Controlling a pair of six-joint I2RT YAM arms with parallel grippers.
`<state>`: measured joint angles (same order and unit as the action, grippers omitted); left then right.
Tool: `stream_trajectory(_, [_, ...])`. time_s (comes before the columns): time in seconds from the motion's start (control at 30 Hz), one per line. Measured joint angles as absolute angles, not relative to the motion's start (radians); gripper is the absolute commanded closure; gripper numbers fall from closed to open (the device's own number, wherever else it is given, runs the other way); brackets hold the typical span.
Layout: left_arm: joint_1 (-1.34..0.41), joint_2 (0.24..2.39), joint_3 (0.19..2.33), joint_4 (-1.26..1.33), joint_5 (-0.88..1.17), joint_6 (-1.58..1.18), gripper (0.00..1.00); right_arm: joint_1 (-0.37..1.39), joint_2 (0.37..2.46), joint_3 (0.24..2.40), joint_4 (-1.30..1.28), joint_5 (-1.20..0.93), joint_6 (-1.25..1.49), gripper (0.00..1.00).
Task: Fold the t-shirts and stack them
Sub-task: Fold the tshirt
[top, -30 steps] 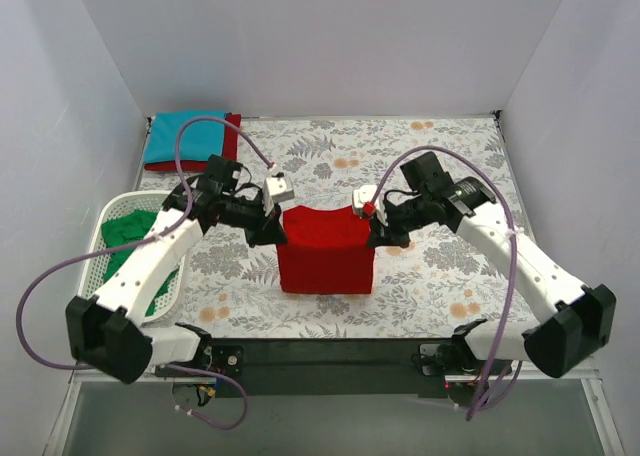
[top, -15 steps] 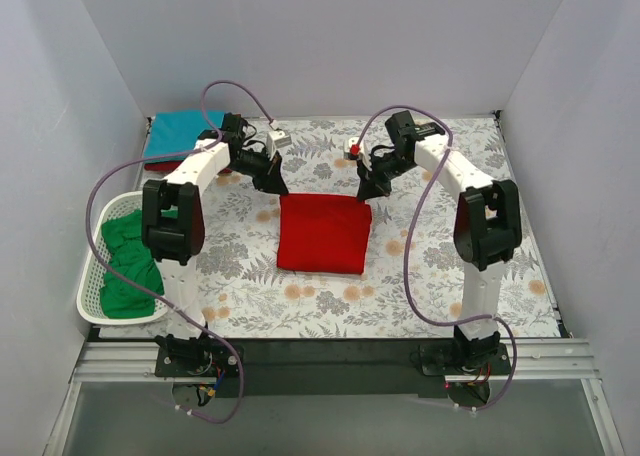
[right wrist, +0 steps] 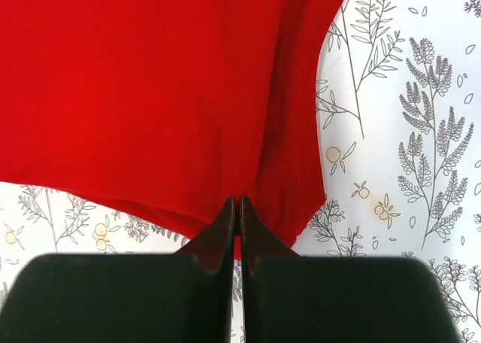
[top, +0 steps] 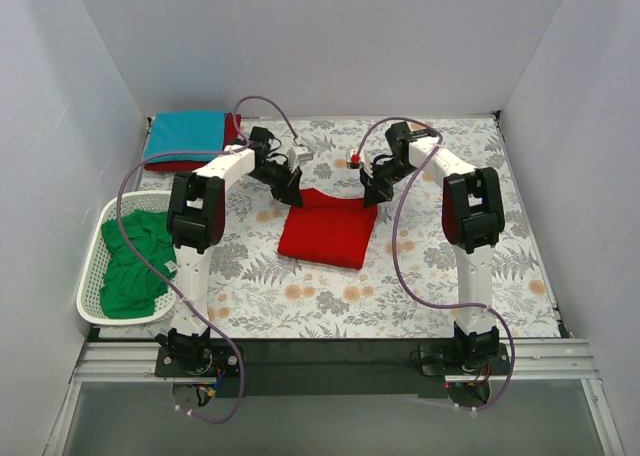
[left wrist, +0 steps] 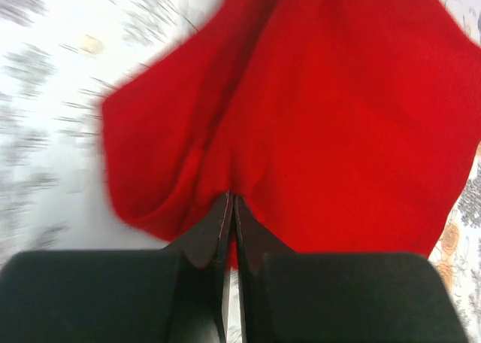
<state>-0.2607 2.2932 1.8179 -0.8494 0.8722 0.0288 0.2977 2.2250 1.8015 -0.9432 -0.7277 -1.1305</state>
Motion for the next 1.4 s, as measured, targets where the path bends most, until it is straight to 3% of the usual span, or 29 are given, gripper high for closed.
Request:
stream_trajectory(0.17, [-0.29,2.232,1.647,-0.834,0.897,0.03,1.0,0.311,2.219,1.721,-0.935,-0.712,-1.173,0.99])
stream_trajectory(0.5, [-0.325,1.873,1.297,-0.915,0.906,0.022,1.0,0.396,2.001,1.421,-0.944,-0.716,-1.233,0.99])
stream_trajectory(0.87, [-0.329,1.831,1.505,-0.986,0.943,0.019,1.0,0.359,1.828,1.497,-1.039,-0.732,-1.252,0.99])
stream_trajectory(1.2, [-0.327,2.212,1.621,-0.9,0.866,-0.025,1.0,0.318,2.11,1.573,-1.051,-0.684,-1.287,0.99])
stream_trajectory(1.4, [-0.323,2.246,1.682,-0.87,0.86,-0.06,1.0,0.29,2.142,1.629,-1.054,-0.675,-1.288,0.99])
